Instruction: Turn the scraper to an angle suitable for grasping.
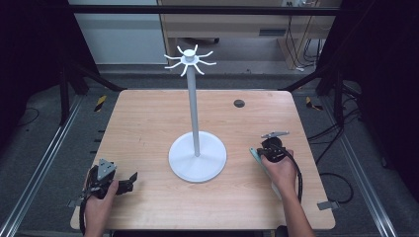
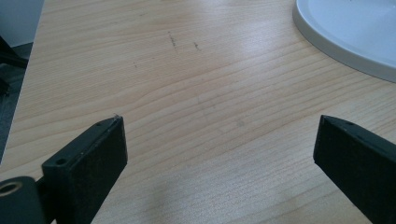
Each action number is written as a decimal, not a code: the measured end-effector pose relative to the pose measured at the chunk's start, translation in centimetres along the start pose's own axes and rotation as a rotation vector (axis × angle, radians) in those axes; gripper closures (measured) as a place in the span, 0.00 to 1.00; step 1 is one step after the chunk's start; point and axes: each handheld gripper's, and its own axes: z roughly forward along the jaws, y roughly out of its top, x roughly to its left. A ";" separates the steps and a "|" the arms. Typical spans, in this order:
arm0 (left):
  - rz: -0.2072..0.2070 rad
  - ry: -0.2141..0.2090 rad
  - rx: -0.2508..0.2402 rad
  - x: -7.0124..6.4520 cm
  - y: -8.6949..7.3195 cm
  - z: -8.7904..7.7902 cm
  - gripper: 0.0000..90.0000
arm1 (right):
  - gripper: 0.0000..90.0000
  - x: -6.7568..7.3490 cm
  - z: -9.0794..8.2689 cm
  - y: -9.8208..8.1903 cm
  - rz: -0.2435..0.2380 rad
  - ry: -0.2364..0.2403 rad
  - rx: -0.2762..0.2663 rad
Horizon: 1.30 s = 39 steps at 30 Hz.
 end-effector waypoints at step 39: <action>-0.015 -0.006 0.013 0.6 -0.1 -0.1 0.03 | 0.95 4.7 -2.3 0.8 -0.158 0.093 0.081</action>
